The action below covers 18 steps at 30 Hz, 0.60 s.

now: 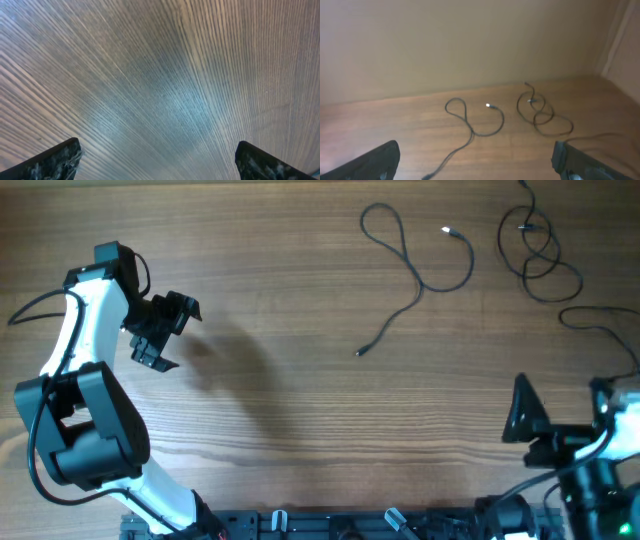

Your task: Untangle cables

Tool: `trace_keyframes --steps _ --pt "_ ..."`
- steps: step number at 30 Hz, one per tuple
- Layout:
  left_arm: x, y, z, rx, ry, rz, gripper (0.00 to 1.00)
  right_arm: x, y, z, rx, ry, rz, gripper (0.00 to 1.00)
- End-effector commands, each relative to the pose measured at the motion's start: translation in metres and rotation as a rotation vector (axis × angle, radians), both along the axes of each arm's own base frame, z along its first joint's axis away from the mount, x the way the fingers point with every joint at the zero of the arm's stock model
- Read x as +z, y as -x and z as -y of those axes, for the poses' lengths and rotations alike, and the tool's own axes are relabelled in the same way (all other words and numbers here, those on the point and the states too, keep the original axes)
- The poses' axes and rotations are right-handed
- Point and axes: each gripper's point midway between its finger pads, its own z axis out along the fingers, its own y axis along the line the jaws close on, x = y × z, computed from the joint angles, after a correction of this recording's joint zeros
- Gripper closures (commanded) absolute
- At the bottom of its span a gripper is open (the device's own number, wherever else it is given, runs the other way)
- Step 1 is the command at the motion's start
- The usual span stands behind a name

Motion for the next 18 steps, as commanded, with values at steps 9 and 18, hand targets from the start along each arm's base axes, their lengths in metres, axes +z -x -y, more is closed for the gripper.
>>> trace_keyframes --steps 9,18 --pt "0.009 -0.001 -0.001 -0.001 -0.002 0.029 0.00 -0.076 -0.037 0.035 -0.272 -0.210 0.001 0.00" --pt "0.009 -0.001 -0.001 -0.001 -0.002 0.029 0.00 -0.077 -0.035 0.037 -0.290 -0.259 0.013 0.00"
